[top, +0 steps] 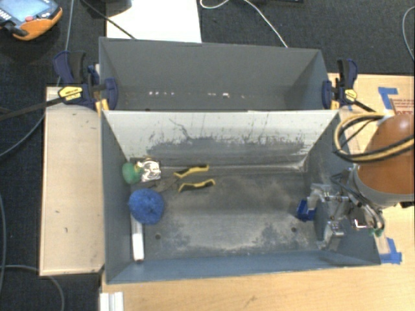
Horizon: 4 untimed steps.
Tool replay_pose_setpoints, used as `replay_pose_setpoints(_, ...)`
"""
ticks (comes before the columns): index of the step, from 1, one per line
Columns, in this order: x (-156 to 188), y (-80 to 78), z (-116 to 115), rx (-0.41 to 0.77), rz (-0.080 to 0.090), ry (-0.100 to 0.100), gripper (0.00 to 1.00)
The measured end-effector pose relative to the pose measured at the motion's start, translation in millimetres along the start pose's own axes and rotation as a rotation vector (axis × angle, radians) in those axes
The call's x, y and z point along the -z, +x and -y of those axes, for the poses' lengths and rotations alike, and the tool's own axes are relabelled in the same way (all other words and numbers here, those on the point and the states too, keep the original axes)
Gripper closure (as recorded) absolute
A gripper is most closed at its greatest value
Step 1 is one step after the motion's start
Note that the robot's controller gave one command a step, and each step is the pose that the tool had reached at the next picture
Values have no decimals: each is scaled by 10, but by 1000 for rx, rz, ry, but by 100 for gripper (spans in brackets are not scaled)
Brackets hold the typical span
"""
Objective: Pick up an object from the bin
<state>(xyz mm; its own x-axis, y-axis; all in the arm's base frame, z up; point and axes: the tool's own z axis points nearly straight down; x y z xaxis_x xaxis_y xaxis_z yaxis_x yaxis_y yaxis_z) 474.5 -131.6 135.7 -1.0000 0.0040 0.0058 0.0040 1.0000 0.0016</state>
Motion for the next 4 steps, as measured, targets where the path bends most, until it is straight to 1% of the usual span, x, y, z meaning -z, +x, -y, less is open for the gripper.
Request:
replay_pose_setpoints(1, -599, -150, 167, -173, 10, 0, 0)
replay_pose_setpoints(4, -593, -147, 169, -163, 9, 1, 0)
